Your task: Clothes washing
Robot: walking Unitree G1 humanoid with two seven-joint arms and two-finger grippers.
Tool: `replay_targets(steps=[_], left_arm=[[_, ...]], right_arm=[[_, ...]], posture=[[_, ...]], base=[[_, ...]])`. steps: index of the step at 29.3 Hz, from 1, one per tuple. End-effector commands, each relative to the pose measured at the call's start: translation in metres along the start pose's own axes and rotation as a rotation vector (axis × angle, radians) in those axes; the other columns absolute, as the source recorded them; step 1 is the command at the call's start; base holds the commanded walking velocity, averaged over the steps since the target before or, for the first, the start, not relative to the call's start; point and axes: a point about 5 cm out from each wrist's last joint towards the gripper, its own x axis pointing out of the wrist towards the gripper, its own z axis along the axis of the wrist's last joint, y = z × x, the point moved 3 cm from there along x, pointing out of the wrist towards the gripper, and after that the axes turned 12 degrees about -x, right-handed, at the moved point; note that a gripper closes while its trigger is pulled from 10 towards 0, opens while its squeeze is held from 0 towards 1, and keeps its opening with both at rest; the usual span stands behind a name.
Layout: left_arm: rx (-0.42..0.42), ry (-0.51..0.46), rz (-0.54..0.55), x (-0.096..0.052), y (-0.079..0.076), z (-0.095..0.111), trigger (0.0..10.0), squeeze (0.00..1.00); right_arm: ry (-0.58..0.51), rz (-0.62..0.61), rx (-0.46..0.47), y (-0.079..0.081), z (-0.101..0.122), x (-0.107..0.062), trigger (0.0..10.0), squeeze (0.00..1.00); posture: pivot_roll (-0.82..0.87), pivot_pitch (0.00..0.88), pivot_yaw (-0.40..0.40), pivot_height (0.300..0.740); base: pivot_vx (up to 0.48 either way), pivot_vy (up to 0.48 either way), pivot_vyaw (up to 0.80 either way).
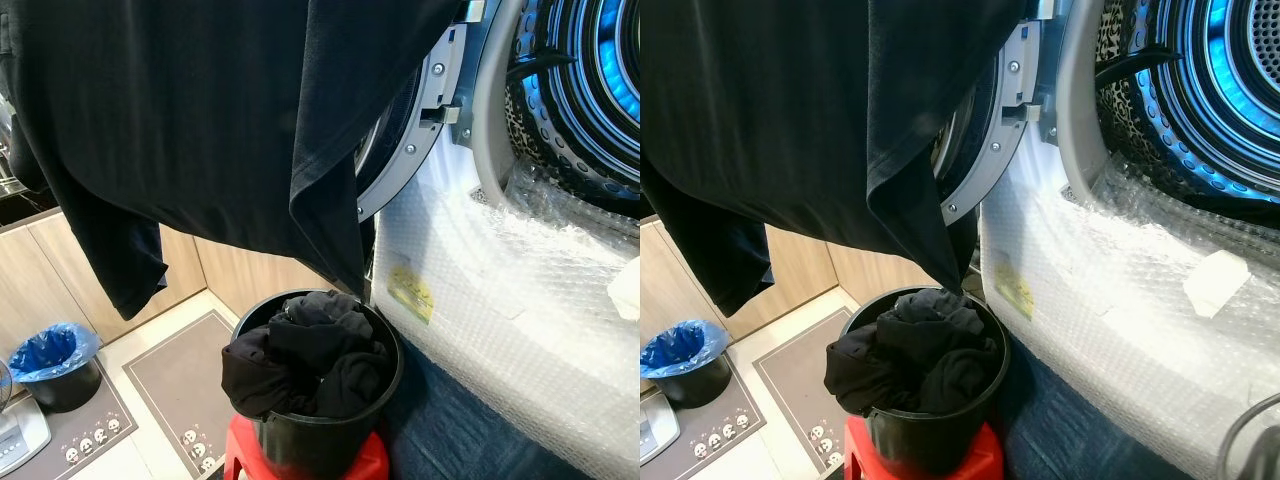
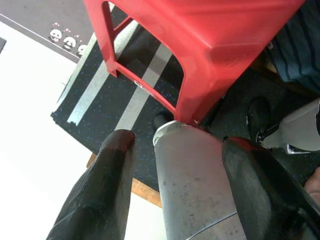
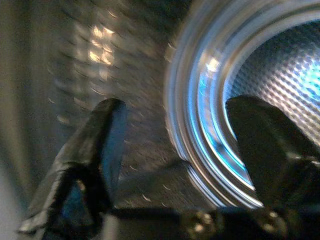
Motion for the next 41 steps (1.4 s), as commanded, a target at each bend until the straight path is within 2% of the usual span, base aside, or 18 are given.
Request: replay_targets(steps=[1, 2, 3, 9, 14, 17, 18, 19, 24, 25, 26, 28, 29, 31, 36, 38, 39, 41], left_arm=[[0.010, 0.071, 0.009, -0.003, 0.002, -0.018, 10.0, 0.00], [0.011, 0.072, 0.008, -0.003, 0.002, -0.018, 10.0, 0.00], [0.013, 0.074, 0.010, -0.003, 0.002, -0.018, 10.0, 0.00], [0.014, 0.075, 0.012, -0.003, 0.003, -0.019, 10.0, 0.00], [0.018, 0.075, 0.018, -0.004, 0.005, -0.019, 10.0, 0.00], [0.019, 0.075, 0.018, -0.004, 0.006, -0.019, 10.0, 0.00], [0.019, 0.074, 0.018, -0.003, 0.006, -0.018, 10.0, 0.00], [0.019, 0.074, 0.018, -0.003, 0.006, -0.018, 10.0, 0.00], [0.021, 0.070, 0.019, -0.003, 0.007, -0.016, 10.0, 0.00], [0.022, 0.070, 0.020, -0.003, 0.007, -0.016, 10.0, 0.00], [0.025, 0.070, 0.021, -0.003, 0.008, -0.016, 10.0, 0.00], [0.028, 0.071, 0.021, -0.003, 0.008, -0.016, 10.0, 0.00], [0.028, 0.071, 0.021, -0.003, 0.008, -0.016, 10.0, 0.00], [0.032, 0.073, 0.022, -0.003, 0.008, -0.016, 10.0, 0.00], [0.037, 0.075, 0.021, -0.003, 0.008, -0.016, 10.0, 0.00], [0.037, 0.075, 0.021, -0.003, 0.008, -0.016, 10.0, 0.00], [0.037, 0.076, 0.022, -0.003, 0.007, -0.016, 10.0, 0.00], [0.034, 0.077, 0.023, -0.003, 0.007, -0.017, 10.0, 0.00]], right_arm=[[-0.078, 0.087, 0.036, 0.015, 0.011, -0.007, 10.0, 0.00], [-0.091, 0.104, 0.053, 0.018, 0.012, -0.010, 10.0, 0.00], [-0.123, 0.145, 0.141, 0.026, 0.013, -0.017, 10.0, 0.00], [-0.157, 0.317, 0.291, 0.056, 0.012, -0.038, 10.0, 0.00], [-0.162, 0.518, 0.470, 0.091, 0.007, -0.070, 10.0, 0.00], [-0.159, 0.525, 0.476, 0.093, 0.006, -0.073, 10.0, 0.00], [-0.116, 0.604, 0.502, 0.103, -0.006, -0.089, 10.0, 0.00], [-0.116, 0.604, 0.502, 0.103, -0.006, -0.089, 10.0, 0.00], [0.045, 0.824, 0.590, 0.130, -0.026, -0.128, 10.0, 0.00], [0.075, 0.866, 0.588, 0.136, -0.029, -0.136, 10.0, 0.00], [0.148, 0.948, 0.563, 0.147, -0.037, -0.152, 10.0, 0.00], [0.210, 1.009, 0.545, 0.154, -0.044, -0.163, 10.0, 0.00], [0.210, 1.009, 0.545, 0.154, -0.044, -0.163, 10.0, 0.00], [0.312, 1.089, 0.547, 0.167, -0.056, -0.182, 10.0, 0.00], [0.407, 1.155, 0.529, 0.178, -0.073, -0.200, 10.0, 0.00], [0.407, 1.155, 0.529, 0.178, -0.073, -0.200, 10.0, 0.00], [0.472, 1.179, 0.504, 0.183, -0.084, -0.210, 10.0, 0.00], [0.521, 1.192, 0.470, 0.189, -0.095, -0.217, 10.0, 0.00]], posture=[[-0.09, 0.000, 0.031, 0.740], [-0.09, 0.000, 0.032, 0.740], [-0.10, 0.000, 0.037, 0.740], [-0.10, 0.000, 0.045, 0.740], [-0.10, 0.000, 0.054, 0.740], [-0.10, 0.000, 0.054, 0.740], [-0.10, 0.000, 0.059, 0.740], [-0.10, 0.000, 0.059, 0.740], [-0.10, 0.000, 0.063, 0.740], [-0.10, 0.000, 0.066, 0.740], [-0.10, 0.000, 0.067, 0.740], [-0.10, 0.000, 0.068, 0.740], [-0.10, 0.000, 0.068, 0.740], [-0.10, 0.000, 0.071, 0.740], [-0.10, 0.000, 0.069, 0.740], [-0.10, 0.000, 0.069, 0.740], [-0.10, 0.000, 0.066, 0.740], [-0.10, 0.000, 0.064, 0.740]], base=[[0.000, 0.000, 0.00], [0.000, 0.000, 0.00], [0.000, 0.000, 0.00], [0.000, 0.000, 0.00], [0.000, 0.000, 0.00], [0.000, 0.000, 0.00], [0.000, 0.000, 0.00], [0.000, 0.000, 0.00], [0.000, 0.000, 0.00], [0.000, 0.000, 0.00], [0.000, 0.000, 0.00], [0.000, 0.000, 0.00], [0.000, 0.000, 0.00], [0.000, 0.000, 0.00], [0.000, 0.000, 0.00], [0.000, 0.000, 0.00], [0.000, 0.000, 0.00], [0.000, 0.000, 0.00]])
